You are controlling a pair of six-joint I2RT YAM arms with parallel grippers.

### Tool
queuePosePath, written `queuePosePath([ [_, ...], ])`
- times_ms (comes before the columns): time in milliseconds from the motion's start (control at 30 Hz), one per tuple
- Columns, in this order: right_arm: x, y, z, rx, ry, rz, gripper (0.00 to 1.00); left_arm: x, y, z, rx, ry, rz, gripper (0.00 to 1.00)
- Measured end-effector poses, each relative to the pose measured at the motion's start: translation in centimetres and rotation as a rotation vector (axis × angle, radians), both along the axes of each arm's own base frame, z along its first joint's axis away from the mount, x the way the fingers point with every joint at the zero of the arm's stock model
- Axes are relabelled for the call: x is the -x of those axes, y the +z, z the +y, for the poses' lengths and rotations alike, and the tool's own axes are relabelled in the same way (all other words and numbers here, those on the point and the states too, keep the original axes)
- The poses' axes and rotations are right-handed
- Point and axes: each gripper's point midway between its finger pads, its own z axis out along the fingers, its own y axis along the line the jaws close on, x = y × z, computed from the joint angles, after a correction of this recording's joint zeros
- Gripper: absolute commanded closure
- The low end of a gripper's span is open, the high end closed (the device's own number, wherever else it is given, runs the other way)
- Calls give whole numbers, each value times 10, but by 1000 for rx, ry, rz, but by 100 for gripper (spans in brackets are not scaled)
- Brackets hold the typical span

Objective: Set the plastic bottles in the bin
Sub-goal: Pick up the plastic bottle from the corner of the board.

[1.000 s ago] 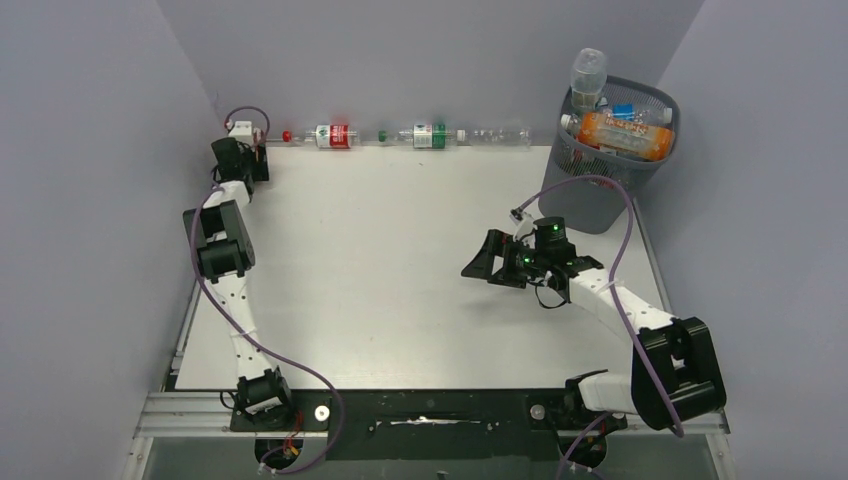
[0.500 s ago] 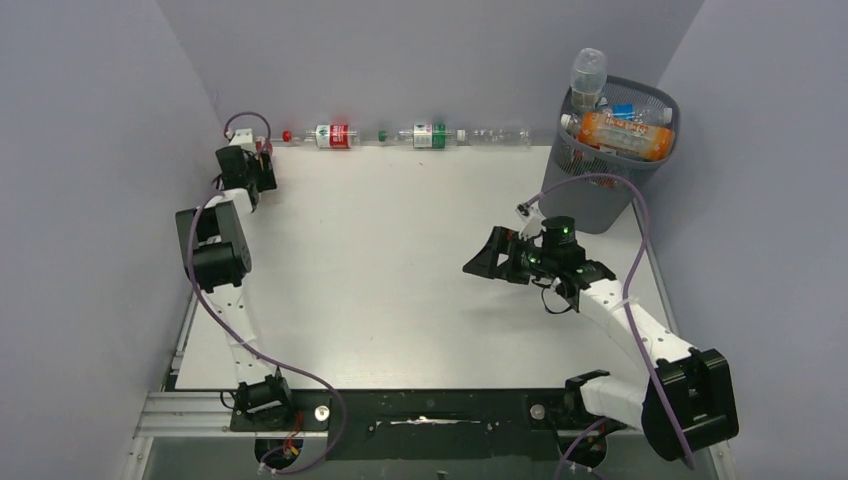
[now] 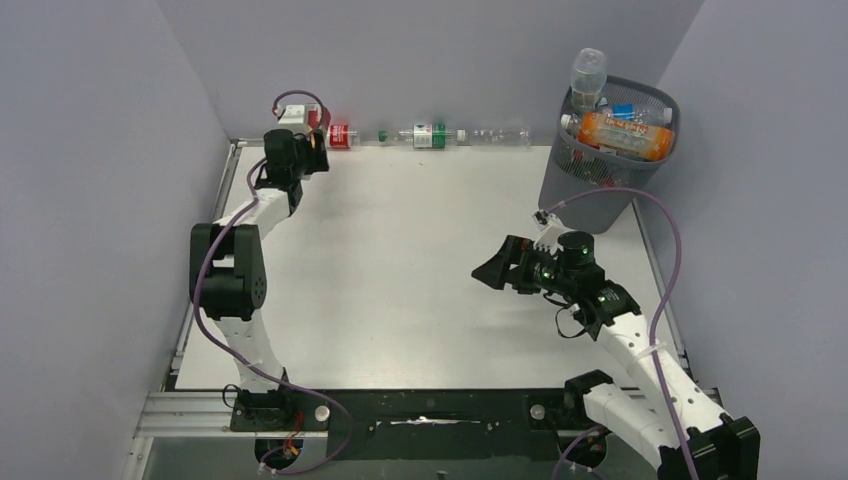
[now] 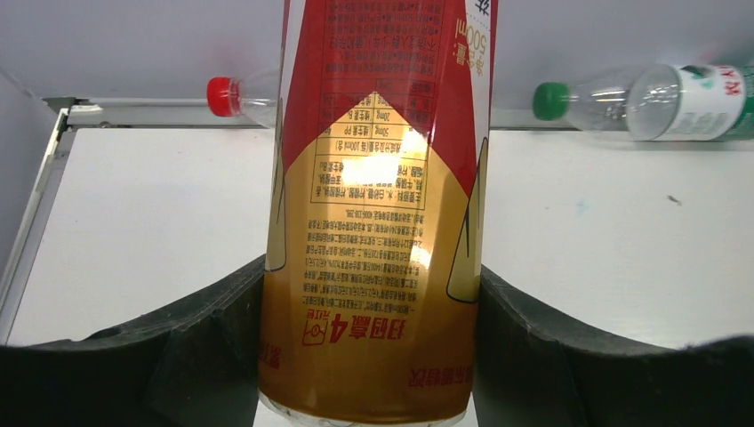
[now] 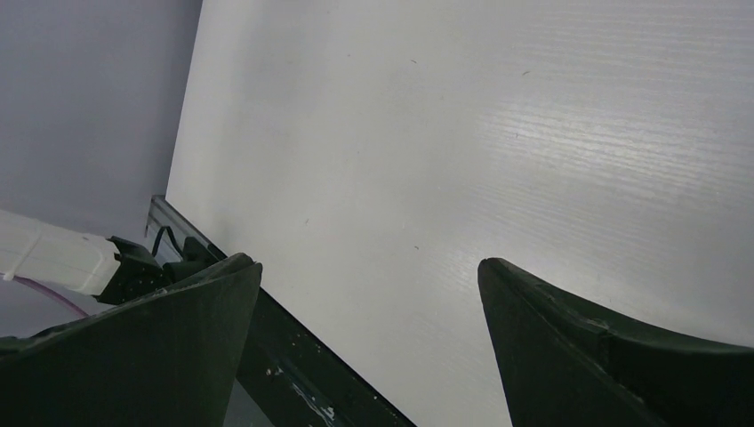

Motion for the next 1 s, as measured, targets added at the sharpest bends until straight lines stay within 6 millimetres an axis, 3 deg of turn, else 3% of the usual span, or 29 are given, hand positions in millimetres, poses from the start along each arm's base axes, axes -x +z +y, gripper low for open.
queuePosePath([
  [233, 17, -4, -15, 1, -91, 13, 1, 19, 43, -55, 74, -75, -60, 42],
  [433, 33, -13, -36, 11, -213, 39, 1, 42, 69, -142, 170, -263, -65, 42],
  [600, 42, -5, -56, 8, -327, 4, 1, 64, 96, -214, 263, -443, -69, 42],
  [700, 44, -4, -64, 12, -372, 3, 1, 75, 129, -254, 337, -554, -107, 42],
  [900, 44, -15, -71, 43, -421, 54, 1, 84, 230, -350, 490, -825, -267, 42],
  [1000, 43, -14, -71, 40, -431, 62, 1, 96, 263, -399, 541, -965, -328, 42],
])
